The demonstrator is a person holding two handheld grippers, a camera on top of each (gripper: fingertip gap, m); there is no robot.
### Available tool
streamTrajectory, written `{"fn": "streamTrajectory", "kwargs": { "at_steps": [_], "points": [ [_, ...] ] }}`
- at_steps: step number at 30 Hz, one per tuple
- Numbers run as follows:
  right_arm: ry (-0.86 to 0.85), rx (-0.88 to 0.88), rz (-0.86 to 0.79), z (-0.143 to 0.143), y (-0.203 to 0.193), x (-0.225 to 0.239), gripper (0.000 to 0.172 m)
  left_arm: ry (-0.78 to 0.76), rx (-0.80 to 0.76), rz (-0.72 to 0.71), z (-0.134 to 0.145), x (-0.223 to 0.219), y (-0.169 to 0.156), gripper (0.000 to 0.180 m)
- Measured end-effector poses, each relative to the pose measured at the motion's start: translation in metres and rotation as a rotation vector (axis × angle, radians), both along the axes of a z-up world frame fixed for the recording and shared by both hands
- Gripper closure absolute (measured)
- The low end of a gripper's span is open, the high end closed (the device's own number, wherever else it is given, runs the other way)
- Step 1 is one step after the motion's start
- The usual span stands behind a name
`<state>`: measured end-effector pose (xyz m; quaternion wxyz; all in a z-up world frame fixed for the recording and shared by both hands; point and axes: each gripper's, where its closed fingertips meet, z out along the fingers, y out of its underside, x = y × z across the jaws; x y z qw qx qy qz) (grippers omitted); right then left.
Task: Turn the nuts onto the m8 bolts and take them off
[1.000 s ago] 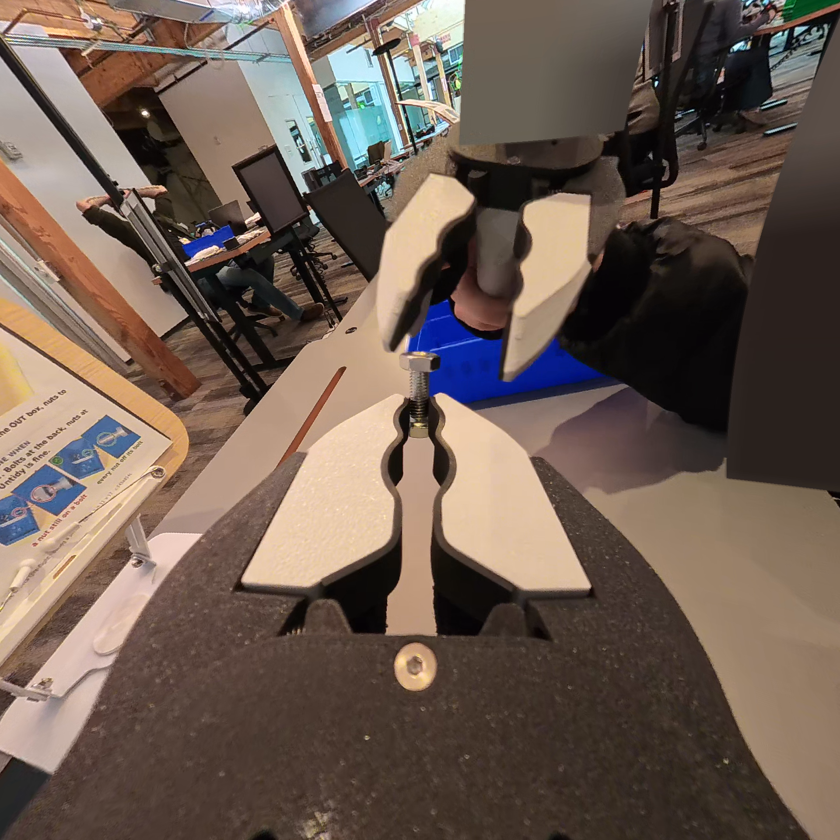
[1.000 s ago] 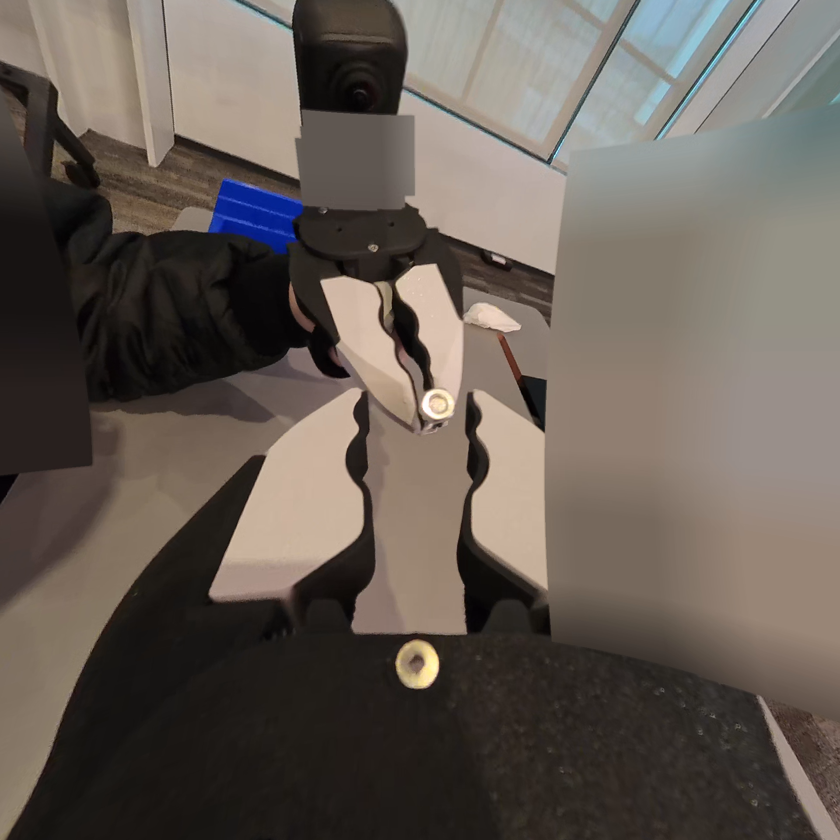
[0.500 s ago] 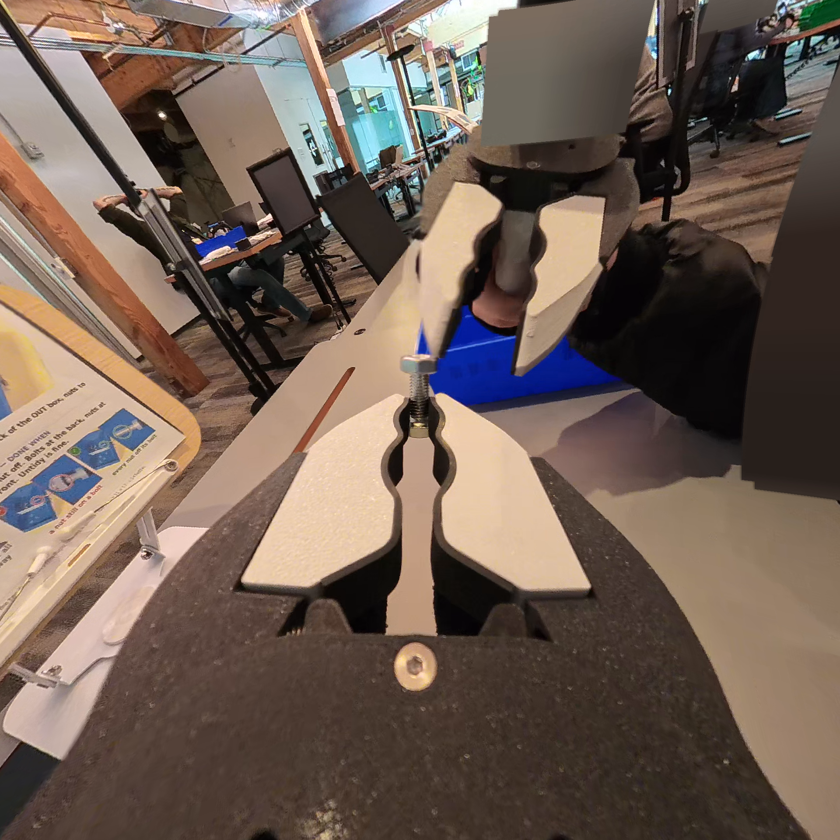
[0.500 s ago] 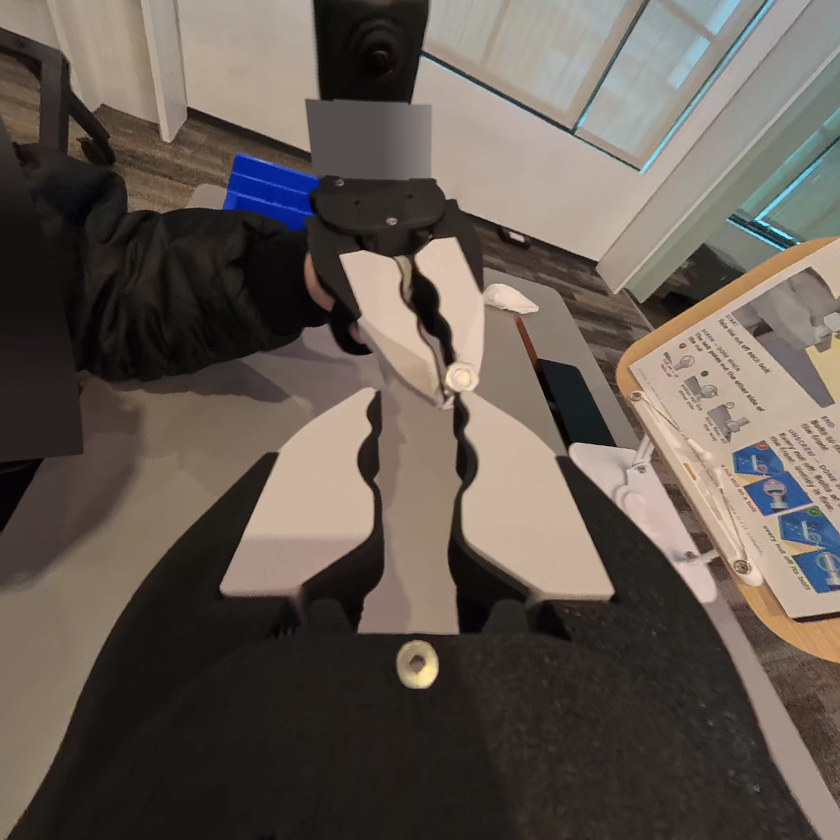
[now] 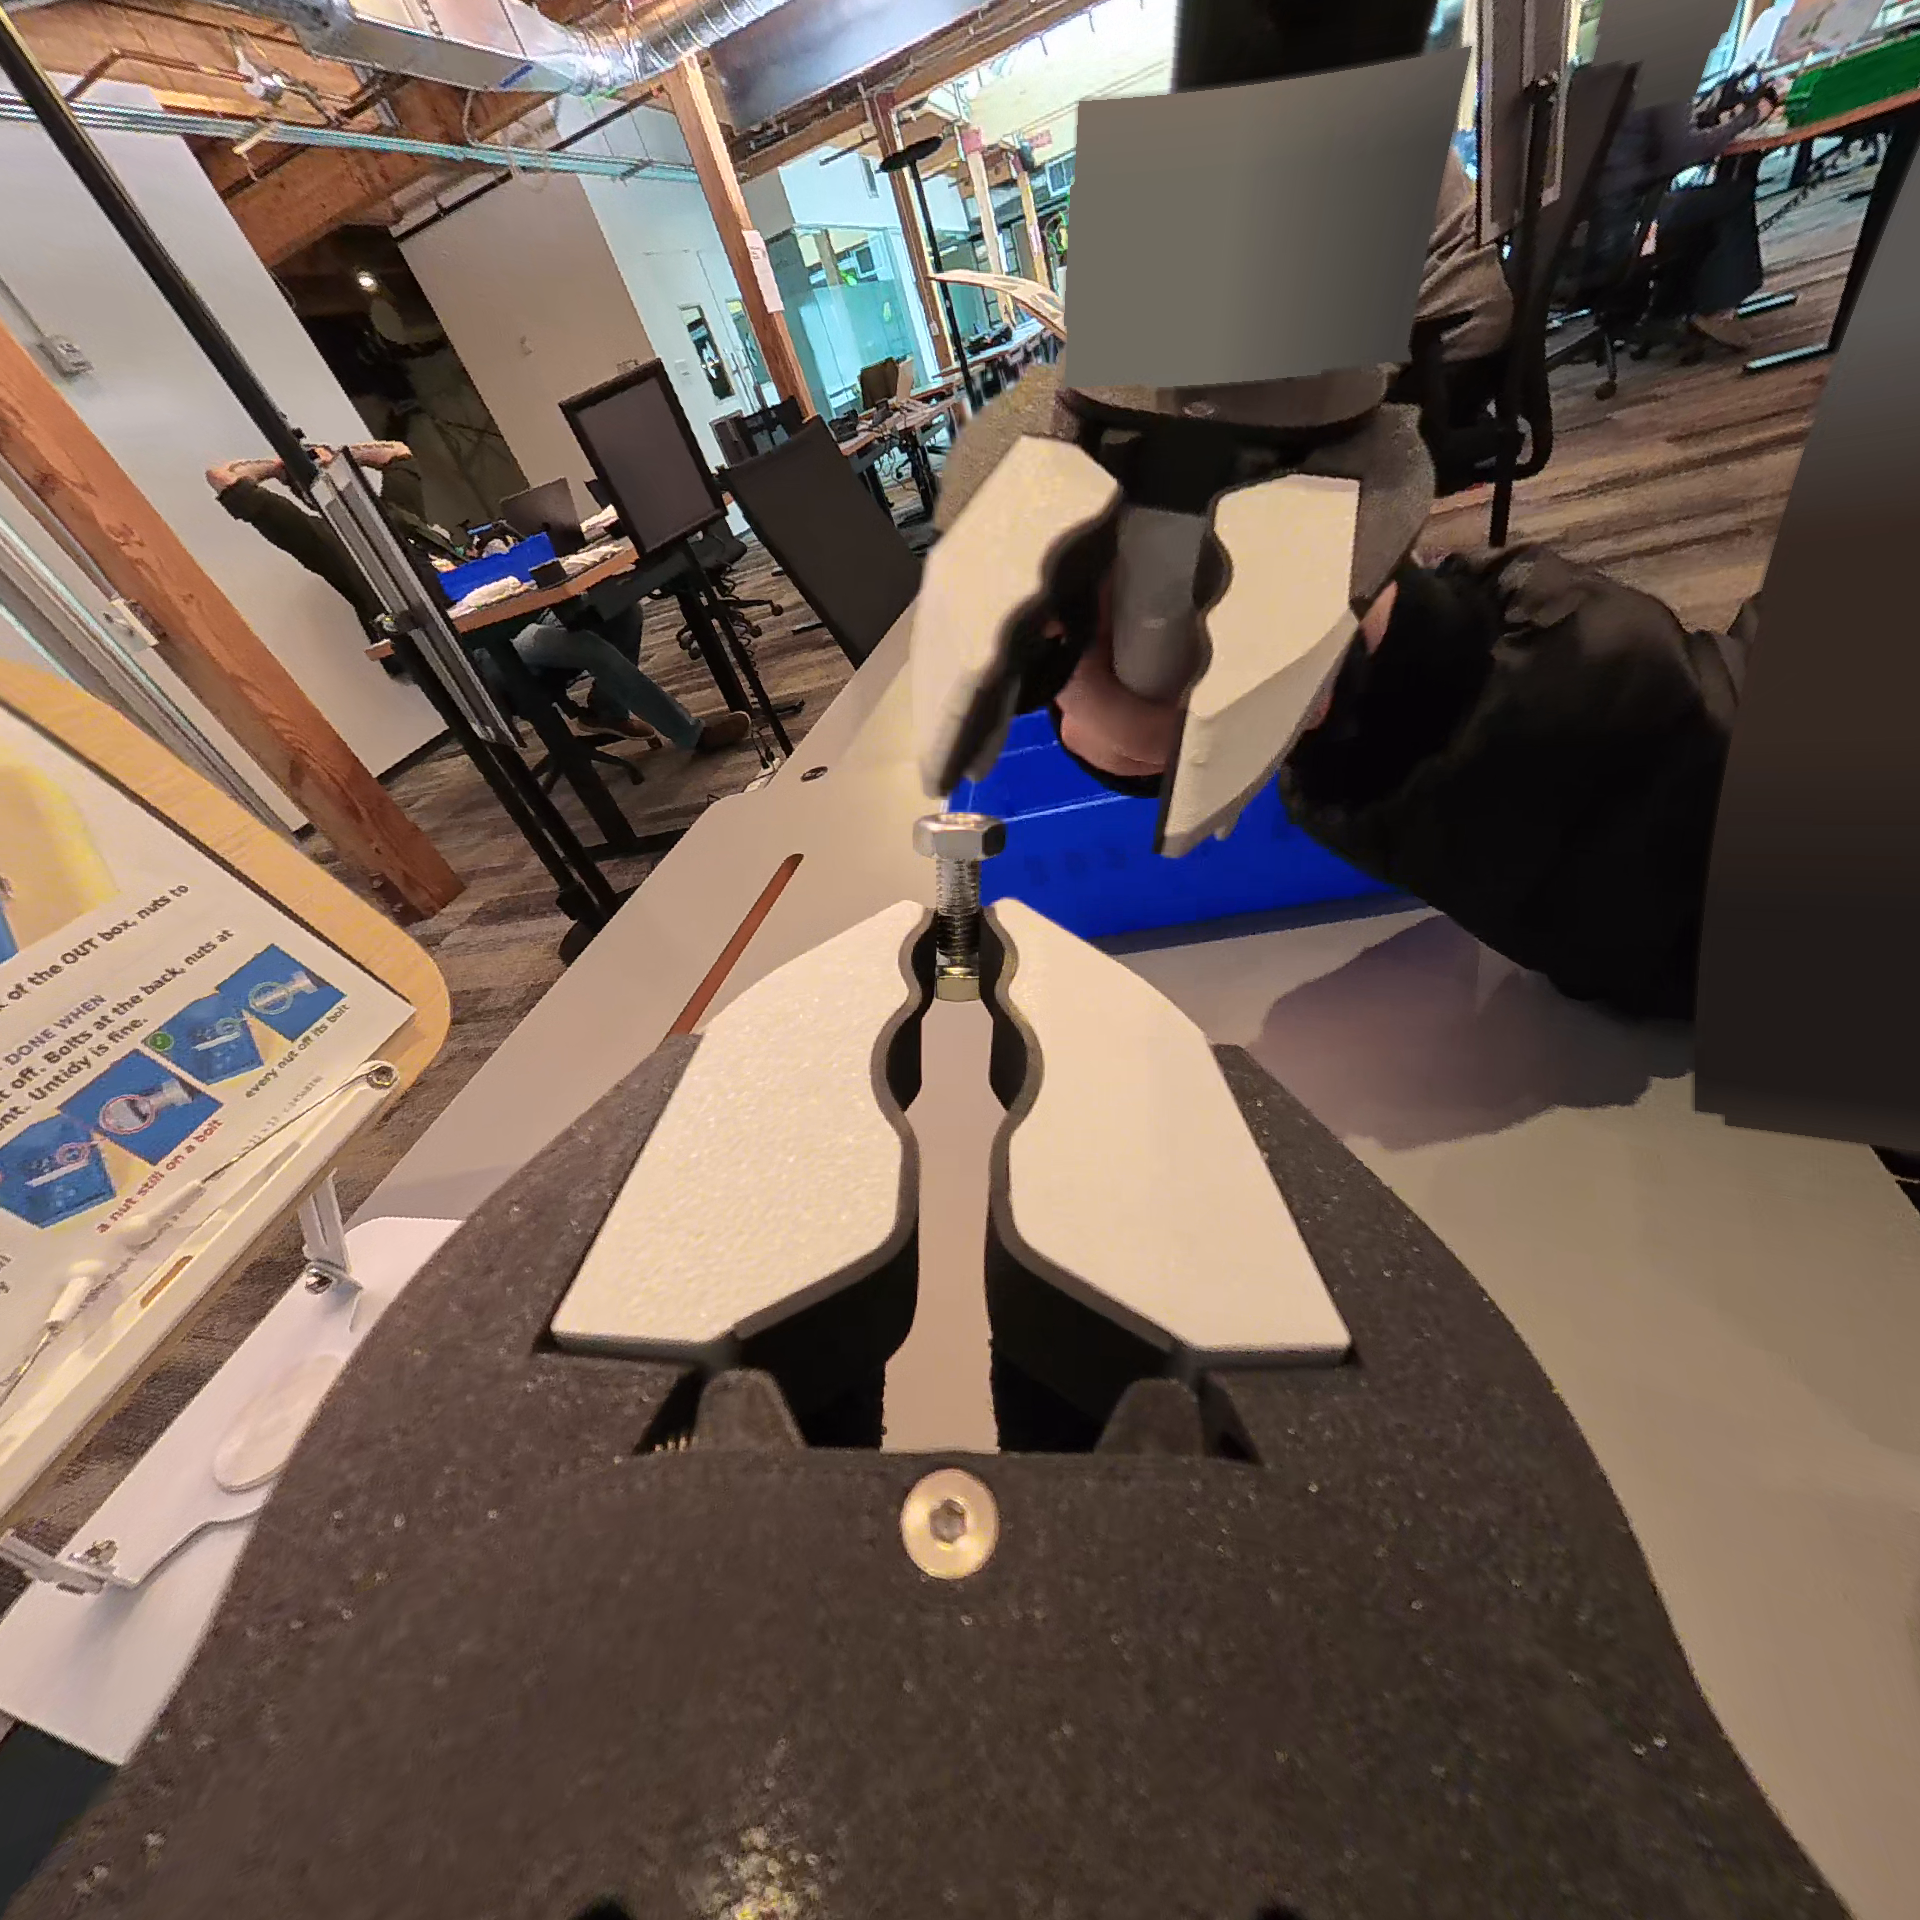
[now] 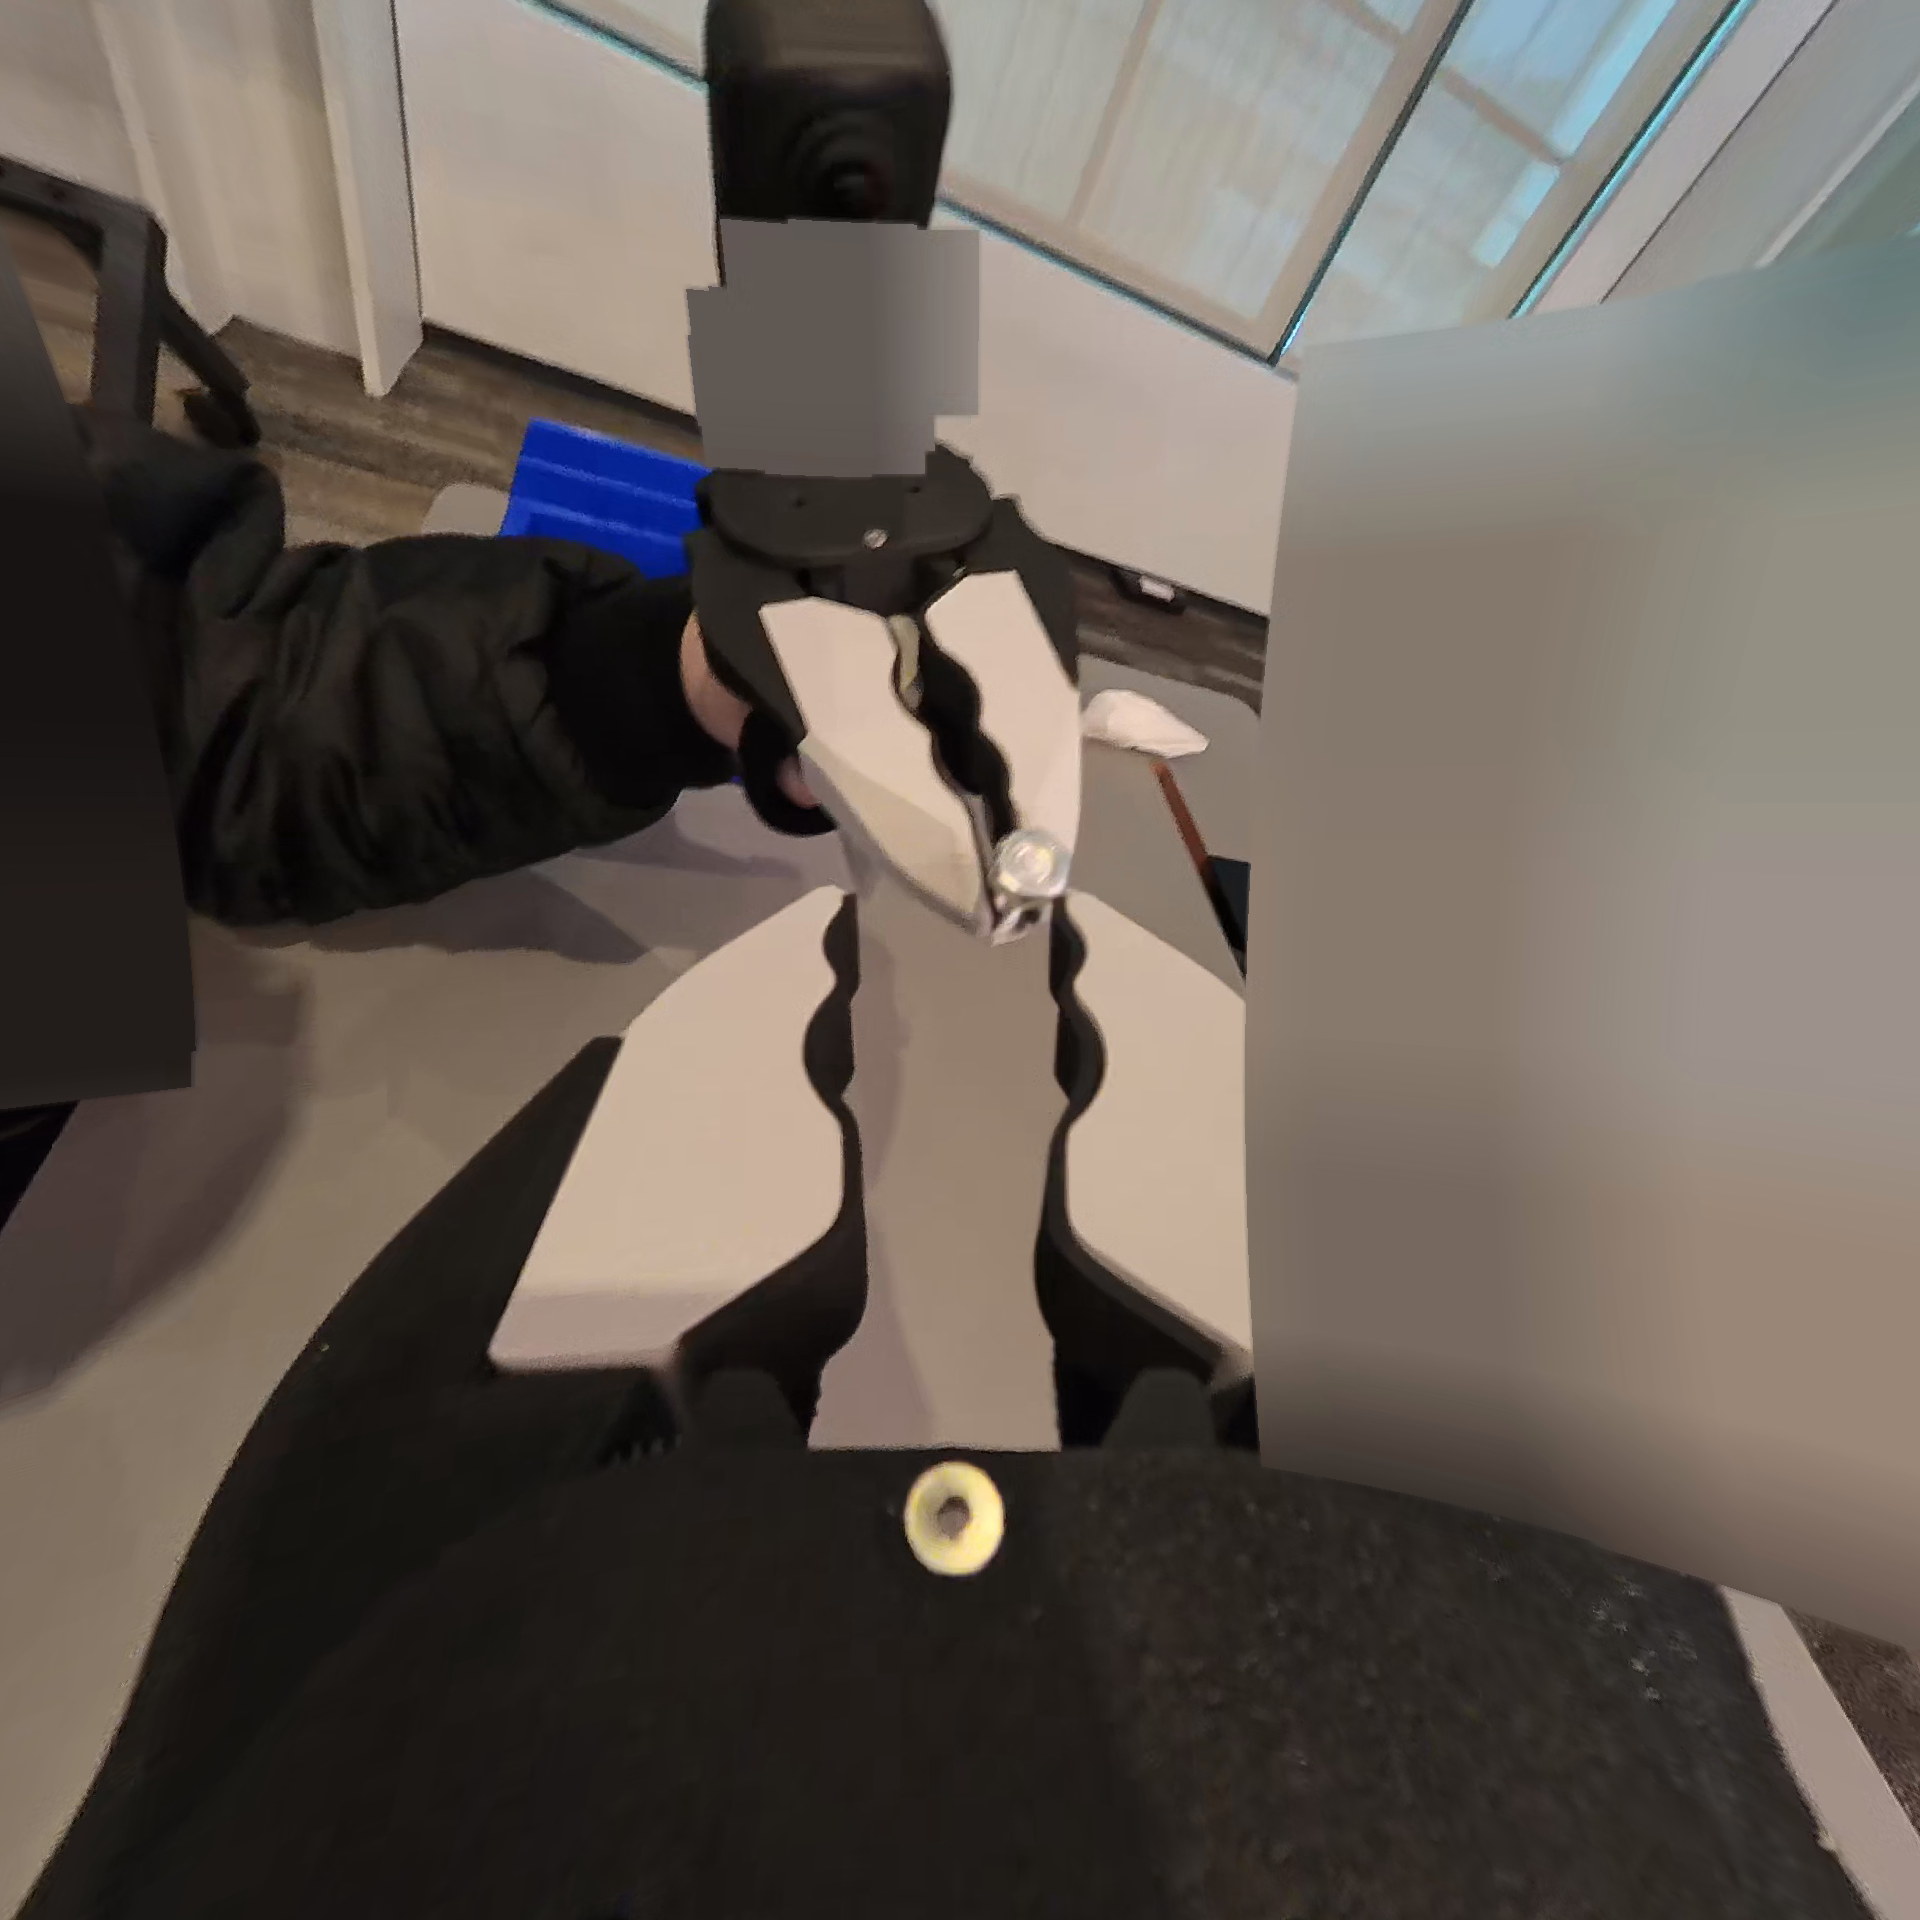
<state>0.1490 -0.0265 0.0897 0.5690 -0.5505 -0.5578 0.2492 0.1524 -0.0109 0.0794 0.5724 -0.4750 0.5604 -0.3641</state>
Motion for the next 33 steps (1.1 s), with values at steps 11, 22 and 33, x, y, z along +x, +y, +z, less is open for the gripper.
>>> {"fn": "streamTrajectory", "kwargs": {
  "at_steps": [11,22,33],
  "points": [
    [-0.002,-0.006,0.008,0.001,-0.002,0.001,0.142,0.0,-0.001,0.005,-0.001,0.0,0.001,0.173],
    [-0.024,-0.022,0.048,-0.002,-0.009,-0.001,0.148,-0.013,-0.006,0.008,0.002,-0.002,0.003,0.173],
    [-0.037,-0.038,0.044,-0.006,-0.008,-0.001,0.143,-0.004,0.001,0.02,0.001,-0.002,0.004,0.173]
  ]
}}
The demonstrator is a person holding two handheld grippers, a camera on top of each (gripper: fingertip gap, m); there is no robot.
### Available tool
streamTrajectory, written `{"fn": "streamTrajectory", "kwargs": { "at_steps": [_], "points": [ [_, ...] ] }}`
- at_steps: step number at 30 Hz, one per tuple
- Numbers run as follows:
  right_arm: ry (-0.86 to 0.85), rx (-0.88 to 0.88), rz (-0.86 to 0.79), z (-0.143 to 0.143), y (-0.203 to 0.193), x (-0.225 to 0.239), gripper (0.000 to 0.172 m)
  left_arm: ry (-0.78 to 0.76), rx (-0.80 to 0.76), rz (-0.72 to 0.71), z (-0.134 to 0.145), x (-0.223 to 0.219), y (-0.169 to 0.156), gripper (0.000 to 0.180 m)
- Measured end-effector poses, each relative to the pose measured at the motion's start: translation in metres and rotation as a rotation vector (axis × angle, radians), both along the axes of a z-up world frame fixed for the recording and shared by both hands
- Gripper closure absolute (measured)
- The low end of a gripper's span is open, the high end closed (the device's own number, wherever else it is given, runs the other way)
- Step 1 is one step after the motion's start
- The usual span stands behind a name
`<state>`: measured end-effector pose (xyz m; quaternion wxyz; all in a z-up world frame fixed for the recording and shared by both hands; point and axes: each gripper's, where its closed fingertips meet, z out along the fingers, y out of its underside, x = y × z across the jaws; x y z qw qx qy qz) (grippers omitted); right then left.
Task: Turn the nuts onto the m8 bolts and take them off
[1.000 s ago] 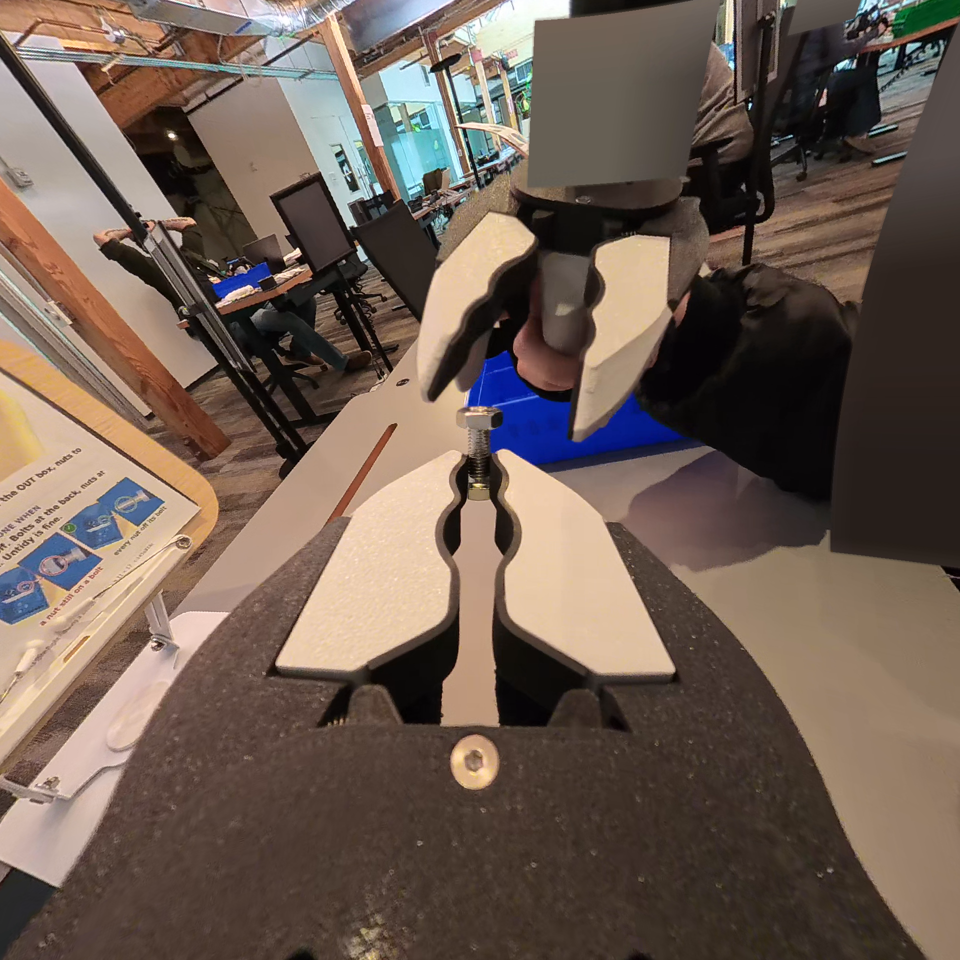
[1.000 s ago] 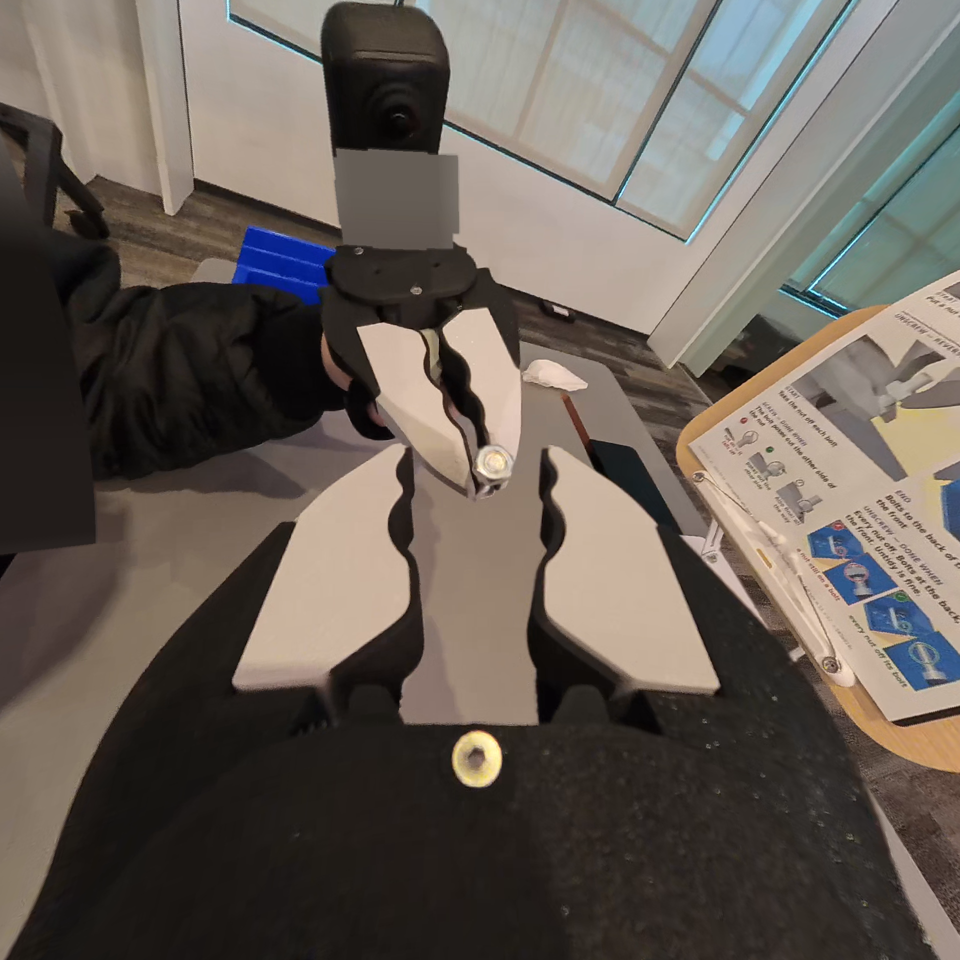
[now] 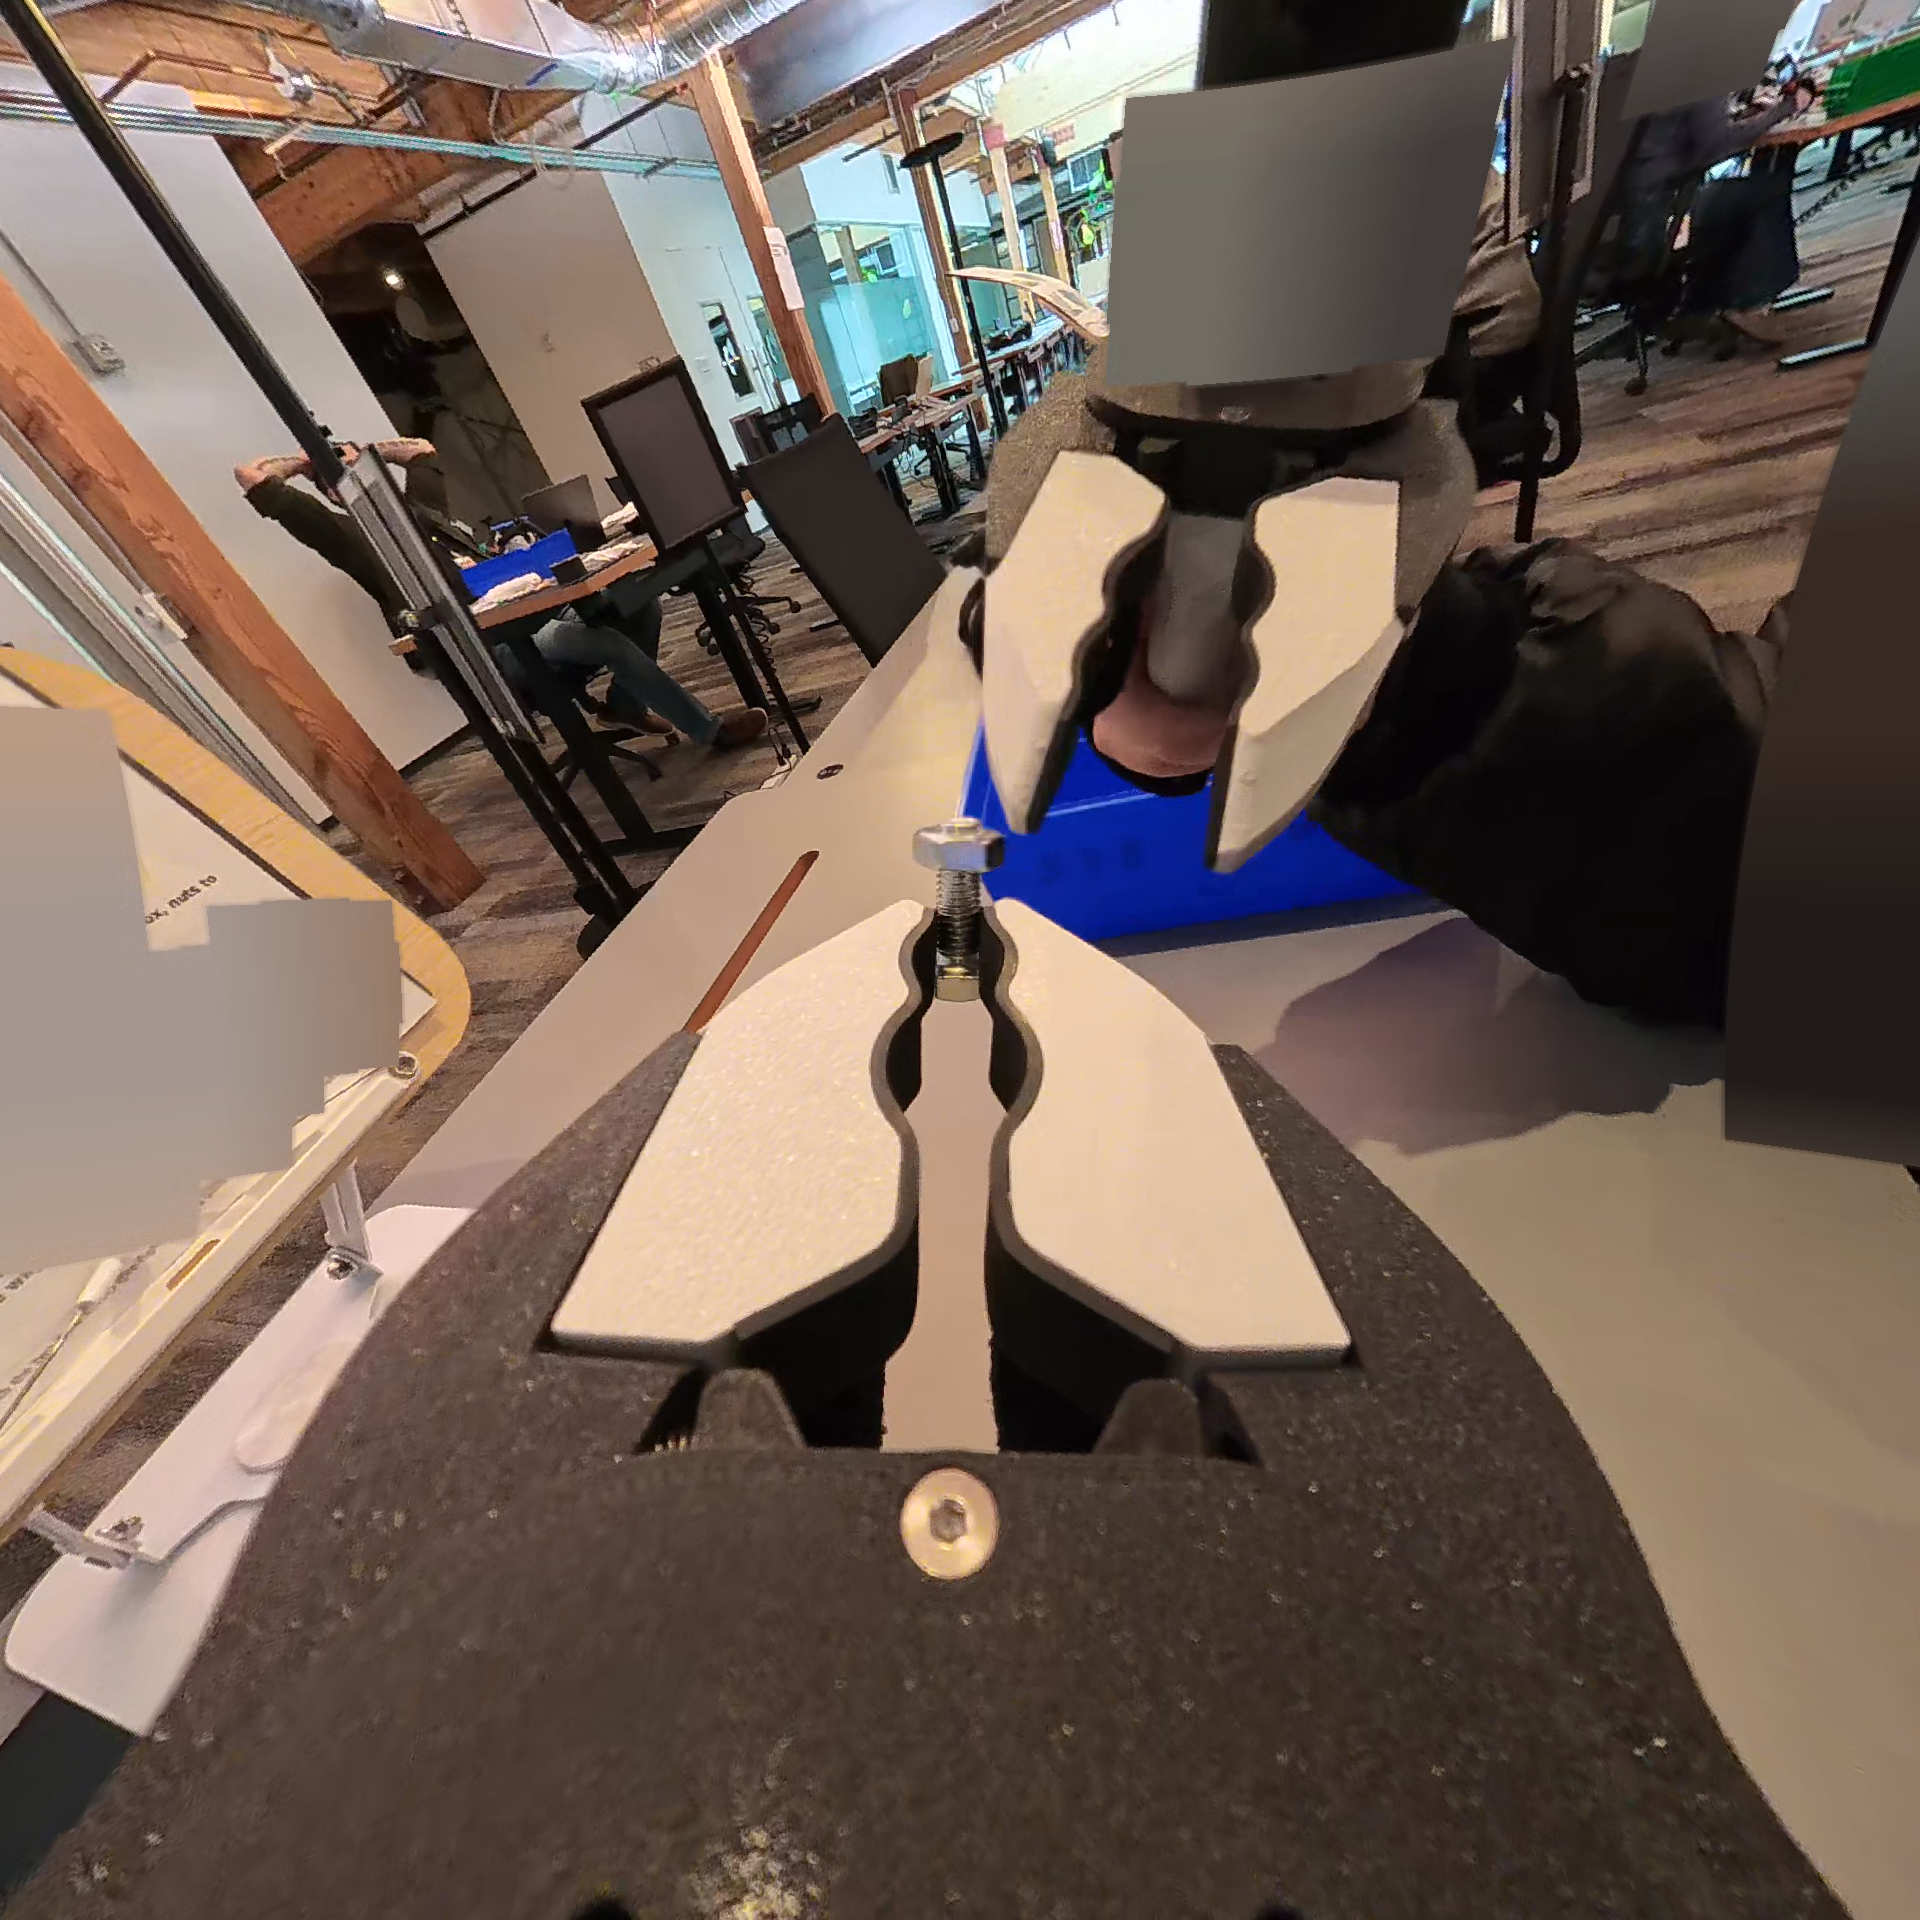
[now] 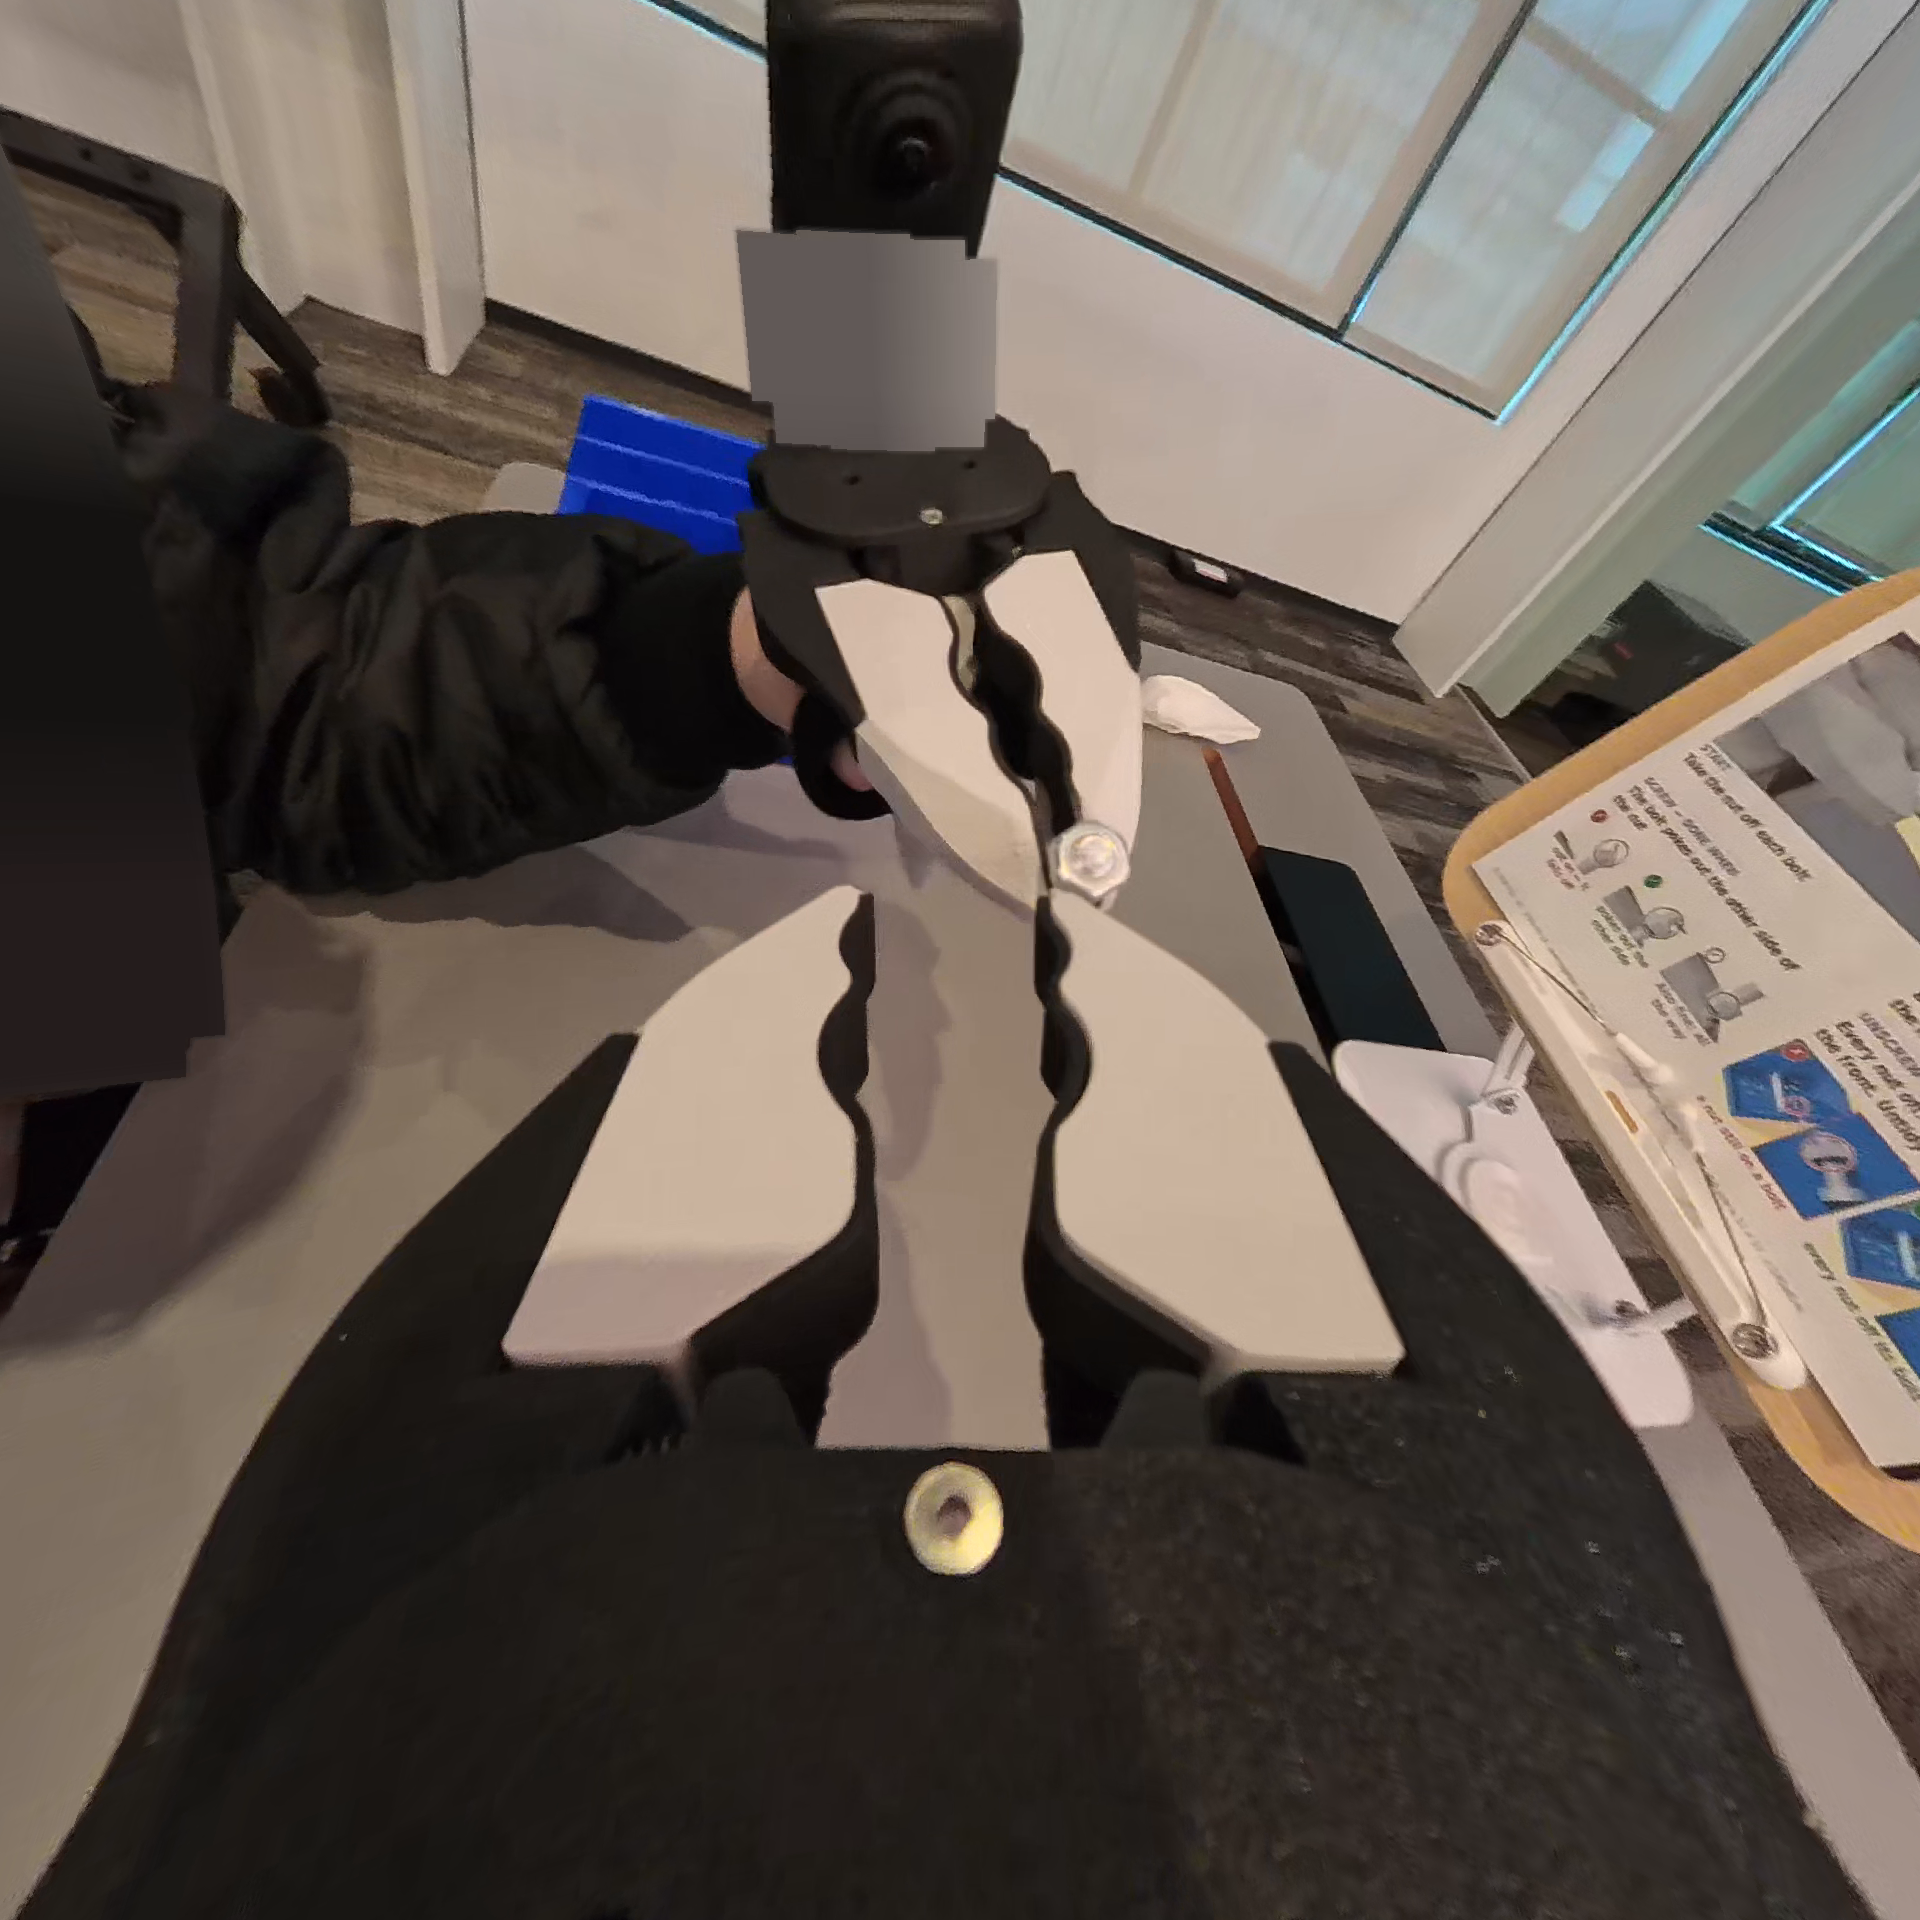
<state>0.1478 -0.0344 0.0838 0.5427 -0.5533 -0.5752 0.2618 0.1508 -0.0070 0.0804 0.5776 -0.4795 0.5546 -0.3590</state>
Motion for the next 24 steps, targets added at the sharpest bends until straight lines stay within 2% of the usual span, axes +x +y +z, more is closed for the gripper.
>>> {"fn": "streamTrajectory", "kwargs": {
  "at_steps": [2,5,8,9,10,11,14,17,20,22,24],
  "points": [
    [0.035,0.001,-0.031,0.005,0.005,0.001,0.14,-0.003,0.0,-0.004,0.001,0.0,-0.001,0.173],
    [0.051,0.022,-0.061,0.005,0.012,-0.002,0.126,-0.001,0.008,-0.014,0.001,0.003,-0.005,0.173],
    [0.01,0.018,-0.035,-0.001,0.007,-0.004,0.124,0.006,0.009,-0.002,0.0,0.002,-0.002,0.173],
    [-0.011,0.016,-0.026,-0.003,0.004,-0.003,0.126,-0.002,0.002,0.002,0.0,0.001,0.0,0.173],
    [-0.024,0.005,0.001,-0.004,-0.001,-0.002,0.14,-0.011,-0.003,0.014,0.002,-0.001,0.003,0.173],
    [-0.014,-0.004,0.012,-0.002,-0.003,-0.001,0.146,-0.013,-0.01,0.009,0.002,-0.002,0.003,0.173],
    [0.055,0.017,-0.05,0.009,0.007,0.0,0.135,-0.009,-0.008,-0.012,0.002,0.001,-0.002,0.173],
    [0.049,0.012,-0.057,0.004,0.01,-0.003,0.124,0.01,0.01,-0.013,0.0,0.004,-0.006,0.173],
    [-0.011,0.01,-0.041,-0.004,0.006,-0.003,0.126,0.004,0.005,0.001,0.0,0.002,-0.002,0.173],
    [-0.03,-0.005,0.009,-0.005,-0.003,-0.003,0.145,-0.012,-0.006,0.005,0.003,-0.001,0.0,0.173],
    [0.018,0.004,-0.022,0.002,0.002,-0.003,0.143,-0.016,-0.014,-0.008,0.004,-0.001,-0.002,0.173]
  ]
}}
